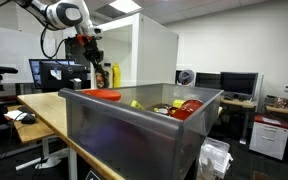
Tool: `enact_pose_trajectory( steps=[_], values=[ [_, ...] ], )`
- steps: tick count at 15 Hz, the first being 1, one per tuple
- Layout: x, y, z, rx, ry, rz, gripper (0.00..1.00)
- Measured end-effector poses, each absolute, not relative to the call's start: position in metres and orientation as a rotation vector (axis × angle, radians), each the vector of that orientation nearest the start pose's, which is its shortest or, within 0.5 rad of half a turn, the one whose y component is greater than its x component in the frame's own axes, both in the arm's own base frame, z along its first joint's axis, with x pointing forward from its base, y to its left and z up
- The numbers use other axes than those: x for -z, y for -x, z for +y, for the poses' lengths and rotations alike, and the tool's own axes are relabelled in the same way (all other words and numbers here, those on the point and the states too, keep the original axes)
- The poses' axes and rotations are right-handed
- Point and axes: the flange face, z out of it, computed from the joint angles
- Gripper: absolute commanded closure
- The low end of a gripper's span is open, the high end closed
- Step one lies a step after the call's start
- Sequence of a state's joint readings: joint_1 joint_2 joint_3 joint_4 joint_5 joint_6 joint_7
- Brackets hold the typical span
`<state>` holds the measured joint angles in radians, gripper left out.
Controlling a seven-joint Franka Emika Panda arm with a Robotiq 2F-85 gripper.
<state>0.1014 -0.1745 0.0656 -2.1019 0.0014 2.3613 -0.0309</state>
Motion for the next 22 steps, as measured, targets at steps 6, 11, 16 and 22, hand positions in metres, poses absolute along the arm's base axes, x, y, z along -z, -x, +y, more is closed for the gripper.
enact_pose_trajectory(
  steps=[6, 11, 16, 22],
  values=[
    [-0.5411, -0.5324, 0.092, 0.672, 3.034, -0.303, 0.92],
    [-0.5406, -0.5335, 0.0929, 0.682, 3.031, -0.306, 0.92],
    [-0.5395, -0.5364, 0.0958, 0.713, 3.022, -0.313, 0.92],
    [-0.5391, -0.537, 0.0963, 0.725, 3.018, -0.313, 0.92]
  ],
)
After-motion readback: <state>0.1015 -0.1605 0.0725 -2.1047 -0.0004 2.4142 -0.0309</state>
